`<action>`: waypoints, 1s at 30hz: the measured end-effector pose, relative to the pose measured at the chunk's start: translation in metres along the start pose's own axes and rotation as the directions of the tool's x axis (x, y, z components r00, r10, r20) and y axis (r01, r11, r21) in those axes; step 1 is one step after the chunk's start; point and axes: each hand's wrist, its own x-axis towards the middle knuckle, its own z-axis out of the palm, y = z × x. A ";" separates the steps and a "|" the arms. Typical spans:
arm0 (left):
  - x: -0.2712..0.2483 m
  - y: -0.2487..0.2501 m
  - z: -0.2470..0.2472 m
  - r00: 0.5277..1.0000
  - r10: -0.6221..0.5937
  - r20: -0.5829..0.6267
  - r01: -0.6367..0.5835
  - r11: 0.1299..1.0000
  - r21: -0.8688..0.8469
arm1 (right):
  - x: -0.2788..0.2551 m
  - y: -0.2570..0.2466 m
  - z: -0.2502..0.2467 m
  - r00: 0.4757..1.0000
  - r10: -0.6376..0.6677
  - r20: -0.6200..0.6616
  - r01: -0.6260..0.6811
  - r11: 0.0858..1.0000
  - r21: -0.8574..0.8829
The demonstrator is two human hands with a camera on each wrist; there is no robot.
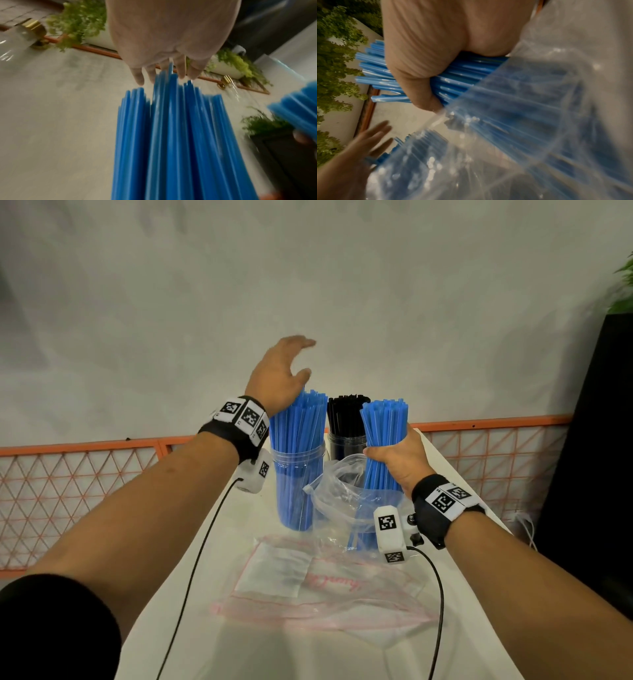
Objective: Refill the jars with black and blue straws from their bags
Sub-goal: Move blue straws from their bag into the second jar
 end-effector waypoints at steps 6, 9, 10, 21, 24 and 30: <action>-0.016 -0.005 0.019 0.922 -0.182 0.341 0.085 0.956 0.280 | 0.000 0.001 0.000 1.000 0.000 0.005 0.000 1.000 0.006; -0.015 -0.001 0.016 0.915 -0.144 0.377 0.044 0.964 0.263 | -0.001 0.000 0.000 1.000 0.004 0.009 -0.004 1.000 0.001; -0.016 0.003 0.014 0.937 -0.105 0.334 0.020 0.968 0.251 | 0.000 -0.001 0.000 1.000 0.004 0.008 -0.004 1.000 0.000; -0.066 0.069 0.050 0.894 -0.212 0.394 0.361 0.863 -0.354 | -0.007 -0.010 -0.002 0.997 0.016 0.072 -0.020 0.998 0.065; -0.071 0.072 0.064 0.873 -0.169 0.458 0.433 0.701 -0.567 | -0.010 -0.015 -0.003 0.994 0.020 0.105 -0.032 0.993 0.114; -0.072 0.070 0.078 0.893 -0.227 0.389 0.446 0.567 -0.693 | -0.013 -0.018 -0.007 0.992 0.037 0.122 -0.054 0.988 0.142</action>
